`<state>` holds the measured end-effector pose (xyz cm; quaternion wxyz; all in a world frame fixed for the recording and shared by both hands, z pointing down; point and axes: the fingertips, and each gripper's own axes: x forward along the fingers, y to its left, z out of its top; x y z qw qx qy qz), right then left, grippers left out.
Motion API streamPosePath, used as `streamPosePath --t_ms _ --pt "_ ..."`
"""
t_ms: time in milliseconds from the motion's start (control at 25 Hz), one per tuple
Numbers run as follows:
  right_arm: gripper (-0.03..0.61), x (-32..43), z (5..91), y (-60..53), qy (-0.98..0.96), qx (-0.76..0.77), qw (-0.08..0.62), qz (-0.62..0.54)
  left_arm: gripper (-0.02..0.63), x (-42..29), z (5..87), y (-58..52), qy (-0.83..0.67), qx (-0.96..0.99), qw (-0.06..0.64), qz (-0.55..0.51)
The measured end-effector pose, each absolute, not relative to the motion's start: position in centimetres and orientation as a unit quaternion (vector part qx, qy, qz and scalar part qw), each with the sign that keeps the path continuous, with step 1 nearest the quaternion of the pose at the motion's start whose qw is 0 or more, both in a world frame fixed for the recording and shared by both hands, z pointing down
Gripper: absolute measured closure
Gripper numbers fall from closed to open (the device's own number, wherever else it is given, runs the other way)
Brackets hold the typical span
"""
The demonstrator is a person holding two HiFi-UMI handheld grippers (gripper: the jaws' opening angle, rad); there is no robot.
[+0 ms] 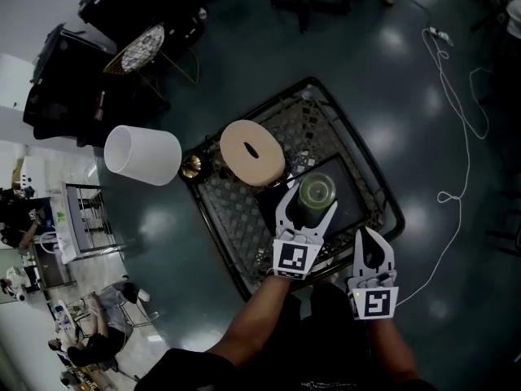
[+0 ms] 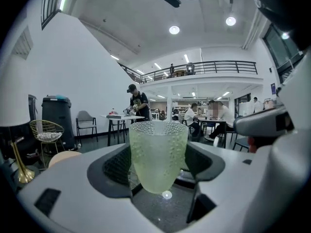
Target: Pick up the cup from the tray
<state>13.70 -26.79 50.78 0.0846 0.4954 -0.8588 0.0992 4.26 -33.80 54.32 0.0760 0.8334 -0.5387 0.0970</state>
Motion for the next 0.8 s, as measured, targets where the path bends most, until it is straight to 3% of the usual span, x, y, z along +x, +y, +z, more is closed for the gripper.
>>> streamPosePath --t_ms 400,800 --pt "0.571 9.8 44.4 -28.2 -0.891 0.449 0.006 0.064 0.268 1.3 45.1 -27.6 -0.549 0.834 0.046 0.034" --pt "0.571 4.4 39.8 -25.9 -0.924 0.381 0.006 -0.010 0.268 -4.2 39.1 -23.3 -0.597 0.801 -0.015 0.036"
